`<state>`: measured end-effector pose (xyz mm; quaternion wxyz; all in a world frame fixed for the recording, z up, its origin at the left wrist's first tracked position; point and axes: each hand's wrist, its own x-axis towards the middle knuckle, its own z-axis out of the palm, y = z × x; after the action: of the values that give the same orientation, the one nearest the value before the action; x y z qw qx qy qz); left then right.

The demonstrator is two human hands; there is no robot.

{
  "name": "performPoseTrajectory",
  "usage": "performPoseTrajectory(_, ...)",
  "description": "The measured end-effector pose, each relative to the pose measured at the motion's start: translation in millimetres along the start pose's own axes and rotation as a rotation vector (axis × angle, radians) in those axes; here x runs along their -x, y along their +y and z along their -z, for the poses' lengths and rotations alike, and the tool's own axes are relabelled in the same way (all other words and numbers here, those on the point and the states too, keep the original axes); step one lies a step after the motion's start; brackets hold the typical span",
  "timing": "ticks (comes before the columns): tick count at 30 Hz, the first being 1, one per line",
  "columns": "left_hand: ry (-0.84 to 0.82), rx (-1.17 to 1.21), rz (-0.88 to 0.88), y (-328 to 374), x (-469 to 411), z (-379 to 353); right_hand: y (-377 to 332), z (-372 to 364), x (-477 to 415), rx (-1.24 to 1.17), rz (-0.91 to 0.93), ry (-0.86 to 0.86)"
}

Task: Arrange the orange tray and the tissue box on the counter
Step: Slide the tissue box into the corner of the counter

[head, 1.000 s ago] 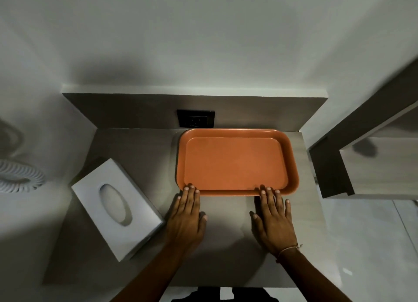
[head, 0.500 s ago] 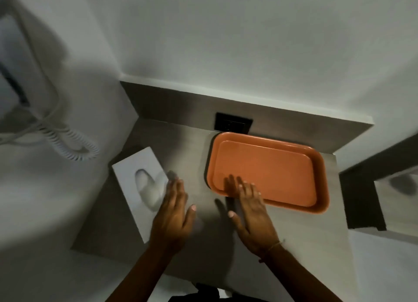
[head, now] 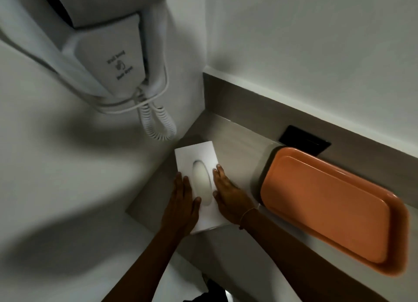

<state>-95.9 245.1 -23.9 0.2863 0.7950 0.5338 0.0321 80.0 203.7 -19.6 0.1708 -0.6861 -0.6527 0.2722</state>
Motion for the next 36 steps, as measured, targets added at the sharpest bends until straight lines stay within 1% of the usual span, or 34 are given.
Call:
performPoseTrajectory(6,-0.015,0.081,0.092,8.1,0.6,-4.6,6.8,-8.8,6.4,-0.096,-0.013,0.032)
performPoseTrajectory(10,0.008,0.188,0.143,14.1,-1.3,-0.9,3.4,-12.2,4.8,-0.176,-0.009,0.053)
performPoseTrajectory(14,0.049,0.321,0.160,17.6,-2.2,6.7,-0.9,-12.3,1.8,-0.242,-0.099,0.047)
performPoseTrajectory(17,0.078,0.397,0.158,18.9,-13.5,18.9,-2.6,-13.0,-1.6,-0.343,-0.159,0.074)
performPoseTrajectory(21,0.069,0.383,0.116,20.1,-45.0,38.9,-4.5,-9.6,-17.7,-0.451,-0.195,0.146)
performPoseTrajectory(25,0.039,0.428,0.094,24.1,-91.5,60.3,-8.1,-3.6,-49.6,-0.574,-0.275,0.192)
performPoseTrajectory(30,-0.020,0.404,0.035,30.3,-142.7,78.0,-13.4,-4.1,-85.1,-0.649,-0.352,0.271)
performPoseTrajectory(34,-0.061,0.433,0.094,36.4,-170.4,84.0,-18.9,-7.1,-101.6,-0.688,-0.377,0.289)
performPoseTrajectory(36,-0.045,0.429,0.095,36.4,-177.3,84.0,-19.7,-7.4,-105.9,-0.673,-0.374,0.291)
